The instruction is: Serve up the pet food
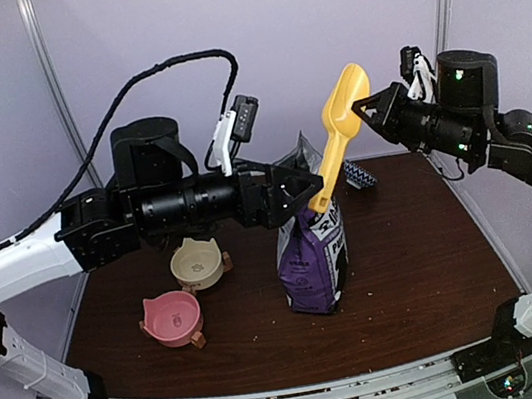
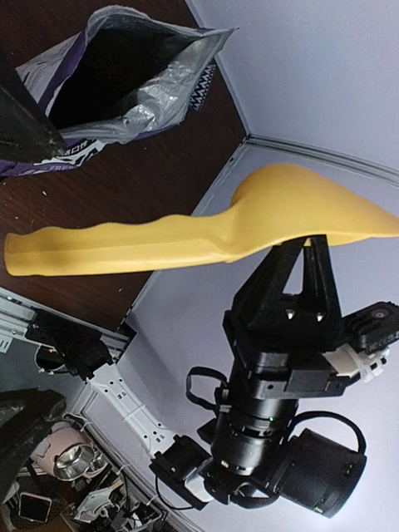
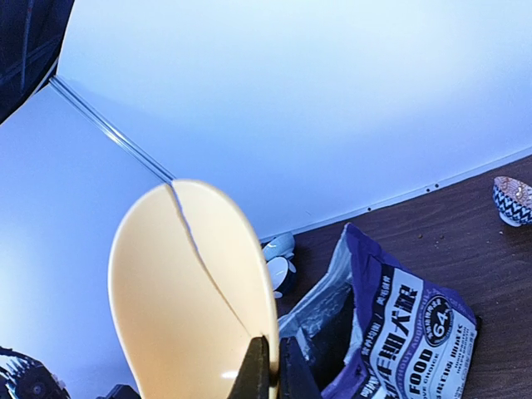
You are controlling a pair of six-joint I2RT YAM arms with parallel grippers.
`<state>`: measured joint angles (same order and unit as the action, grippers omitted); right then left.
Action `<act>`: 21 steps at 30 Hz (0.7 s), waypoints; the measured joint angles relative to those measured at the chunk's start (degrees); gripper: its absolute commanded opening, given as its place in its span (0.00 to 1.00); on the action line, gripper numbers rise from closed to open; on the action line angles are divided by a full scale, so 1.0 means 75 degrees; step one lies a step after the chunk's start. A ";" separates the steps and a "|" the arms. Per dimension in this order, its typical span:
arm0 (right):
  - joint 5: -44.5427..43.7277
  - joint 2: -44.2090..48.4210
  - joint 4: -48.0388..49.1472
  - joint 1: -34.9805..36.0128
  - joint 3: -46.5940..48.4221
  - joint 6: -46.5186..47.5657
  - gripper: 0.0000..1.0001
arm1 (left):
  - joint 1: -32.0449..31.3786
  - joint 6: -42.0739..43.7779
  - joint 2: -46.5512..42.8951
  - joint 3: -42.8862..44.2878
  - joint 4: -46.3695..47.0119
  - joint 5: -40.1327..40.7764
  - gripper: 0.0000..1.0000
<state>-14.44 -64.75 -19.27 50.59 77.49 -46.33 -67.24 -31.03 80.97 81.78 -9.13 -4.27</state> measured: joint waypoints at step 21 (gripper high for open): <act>-0.0816 -0.0659 0.0227 0.0475 0.0793 0.0391 0.00 | 0.0003 0.0178 0.0825 0.0833 -0.1070 0.0195 0.30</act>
<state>-20.56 -69.69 -17.56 54.15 83.44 -43.40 -67.22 -29.69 87.15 88.03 -17.15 -2.81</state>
